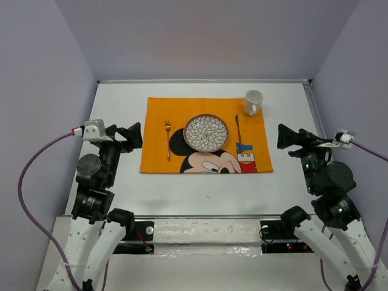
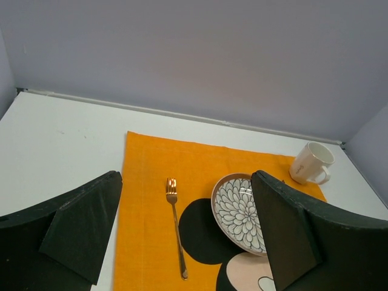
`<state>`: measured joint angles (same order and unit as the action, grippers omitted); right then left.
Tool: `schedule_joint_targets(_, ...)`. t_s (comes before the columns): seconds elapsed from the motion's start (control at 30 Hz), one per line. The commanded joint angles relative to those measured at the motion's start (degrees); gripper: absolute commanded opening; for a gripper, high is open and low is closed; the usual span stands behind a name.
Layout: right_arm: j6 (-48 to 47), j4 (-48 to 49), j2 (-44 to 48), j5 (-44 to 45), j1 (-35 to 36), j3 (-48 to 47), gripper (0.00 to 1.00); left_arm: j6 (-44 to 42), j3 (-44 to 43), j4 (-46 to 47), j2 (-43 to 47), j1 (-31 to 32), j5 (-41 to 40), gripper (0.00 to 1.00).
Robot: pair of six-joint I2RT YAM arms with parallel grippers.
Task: Set the dinner table for one person
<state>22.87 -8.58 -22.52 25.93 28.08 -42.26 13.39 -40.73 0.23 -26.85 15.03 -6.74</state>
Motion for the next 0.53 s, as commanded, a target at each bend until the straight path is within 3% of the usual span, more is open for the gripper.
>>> schedule_joint_targets(0.0,-1.7,1.7,4.6,0.3,-0.3,-2.2,1.00,-0.4,1.2,4.2,0.6,-0.6,2.7,0.99)
schedule_joint_targets(0.5,-2.7,-2.0,7.8,4.2,-0.3,-1.6,1.00,-1.3,2.7,6.2,4.6,-0.6,4.7,0.99)
